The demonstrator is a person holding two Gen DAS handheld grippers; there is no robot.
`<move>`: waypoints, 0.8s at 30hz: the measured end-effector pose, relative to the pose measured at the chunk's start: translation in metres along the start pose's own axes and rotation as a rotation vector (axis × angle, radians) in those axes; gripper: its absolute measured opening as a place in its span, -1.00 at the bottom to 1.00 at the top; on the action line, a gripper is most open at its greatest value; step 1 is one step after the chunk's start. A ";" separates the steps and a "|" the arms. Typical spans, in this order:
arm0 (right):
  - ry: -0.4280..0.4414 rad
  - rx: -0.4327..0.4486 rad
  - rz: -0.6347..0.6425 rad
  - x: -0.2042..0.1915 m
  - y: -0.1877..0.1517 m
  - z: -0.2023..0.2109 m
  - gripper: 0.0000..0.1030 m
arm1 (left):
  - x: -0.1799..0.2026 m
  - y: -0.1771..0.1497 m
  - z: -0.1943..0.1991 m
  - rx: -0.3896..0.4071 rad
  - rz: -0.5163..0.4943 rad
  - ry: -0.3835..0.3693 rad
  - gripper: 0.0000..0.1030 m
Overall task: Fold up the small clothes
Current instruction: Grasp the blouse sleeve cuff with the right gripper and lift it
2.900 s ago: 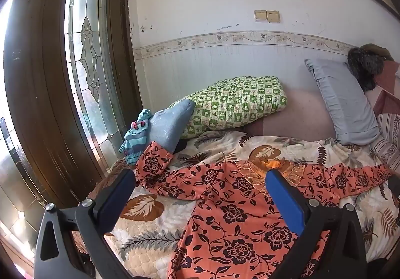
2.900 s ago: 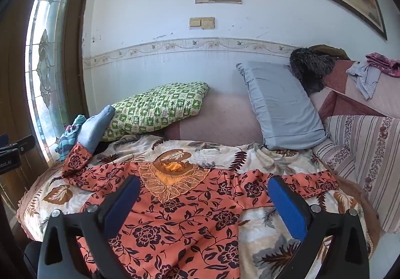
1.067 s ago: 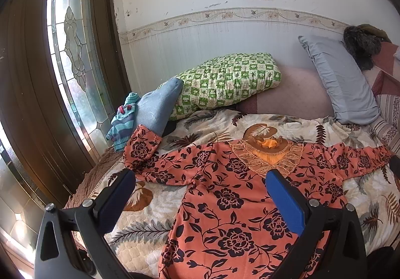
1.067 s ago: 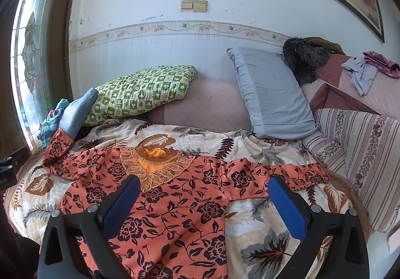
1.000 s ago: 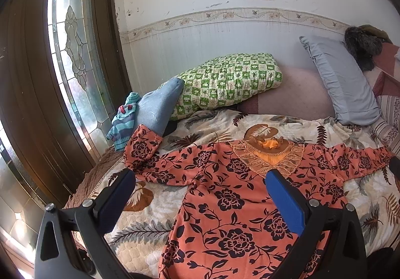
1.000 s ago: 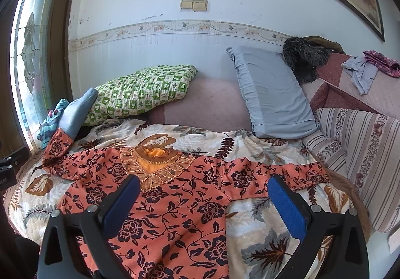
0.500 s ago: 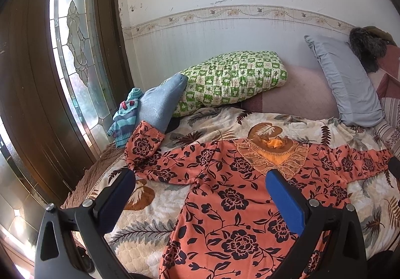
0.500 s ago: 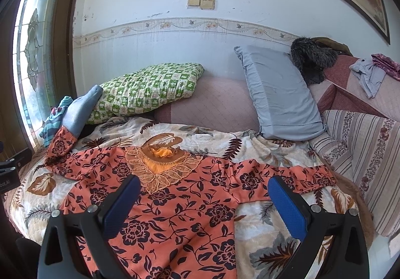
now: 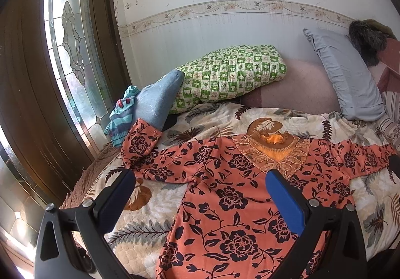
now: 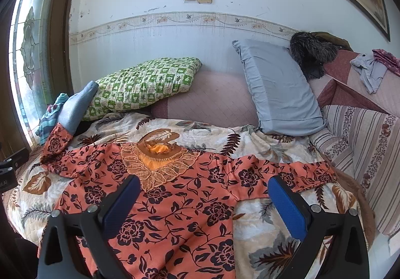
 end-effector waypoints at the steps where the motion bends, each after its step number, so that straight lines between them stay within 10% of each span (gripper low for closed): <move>1: -0.002 -0.002 -0.002 0.002 0.000 -0.002 1.00 | 0.001 0.000 -0.001 -0.003 -0.001 -0.001 1.00; 9: -0.014 -0.016 -0.016 0.012 -0.004 -0.013 1.00 | 0.010 -0.001 -0.011 -0.021 -0.008 -0.017 1.00; 13: -0.039 -0.069 -0.077 0.039 -0.018 -0.043 1.00 | 0.013 -0.021 -0.048 -0.204 0.076 -0.152 1.00; 24: -0.179 -0.236 -0.732 0.299 -0.094 -0.164 0.93 | 0.017 -0.114 -0.117 -0.540 0.162 -0.104 1.00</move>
Point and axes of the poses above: each gripper's, at about its wrist camera, not at the fingertips, and z roughly against the way its jaws point, x to its right, y to its top, the point moved 4 cm from there along -z, roughly the way its jaws point, and after that the axes turned 5 degrees about x, right-handed, at the moved point
